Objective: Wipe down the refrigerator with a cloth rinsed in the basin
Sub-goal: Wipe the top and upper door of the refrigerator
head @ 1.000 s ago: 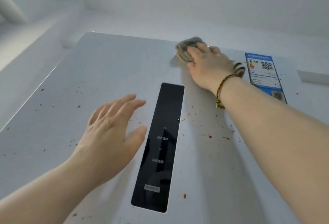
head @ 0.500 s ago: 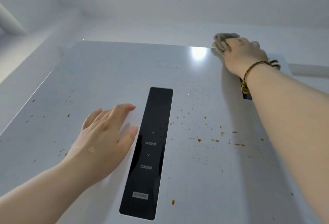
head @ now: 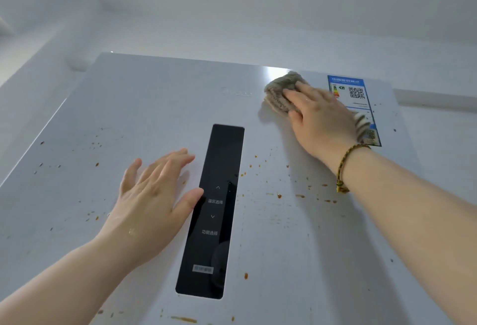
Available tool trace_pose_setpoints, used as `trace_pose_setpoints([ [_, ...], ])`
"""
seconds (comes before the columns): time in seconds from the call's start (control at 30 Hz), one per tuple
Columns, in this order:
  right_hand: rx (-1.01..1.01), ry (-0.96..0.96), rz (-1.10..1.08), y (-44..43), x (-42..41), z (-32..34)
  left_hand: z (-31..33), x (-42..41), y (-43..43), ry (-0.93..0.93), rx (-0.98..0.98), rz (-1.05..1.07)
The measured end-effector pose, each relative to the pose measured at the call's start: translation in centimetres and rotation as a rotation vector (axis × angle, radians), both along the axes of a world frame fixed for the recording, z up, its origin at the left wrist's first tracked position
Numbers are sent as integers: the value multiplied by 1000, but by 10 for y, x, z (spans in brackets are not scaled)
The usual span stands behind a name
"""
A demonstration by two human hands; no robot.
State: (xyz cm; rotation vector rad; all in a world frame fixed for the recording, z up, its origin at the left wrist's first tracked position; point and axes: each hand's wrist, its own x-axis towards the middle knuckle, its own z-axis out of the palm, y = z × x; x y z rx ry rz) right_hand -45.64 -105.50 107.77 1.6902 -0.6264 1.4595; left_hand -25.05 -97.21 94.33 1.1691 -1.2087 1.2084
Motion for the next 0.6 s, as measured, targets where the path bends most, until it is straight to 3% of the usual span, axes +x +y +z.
trace_pose_setpoints([
  [0.13, -320, 298, 33, -5, 19, -63, -1, 2, 3, 21, 35, 9],
  [0.2, -366, 394, -16, -9, 10, -64, -2, 0, 4, 25, 43, 17],
  [0.27, -251, 322, -38, -7, -2, -50, -2, 0, 4, 32, 47, 14],
  [0.37, -38, 46, 23, -9, -8, -38, -3, 1, 4, 34, 59, 5],
  [0.43, -155, 40, -8, -8, 3, -58, -3, 1, 2, 46, 58, -24],
  [0.53, -362, 322, 29, -14, 15, -103, -3, -1, 2, 58, 57, -28],
  [0.6, -387, 481, 35, -11, 10, -110, -3, -2, 2, 67, 70, -28],
])
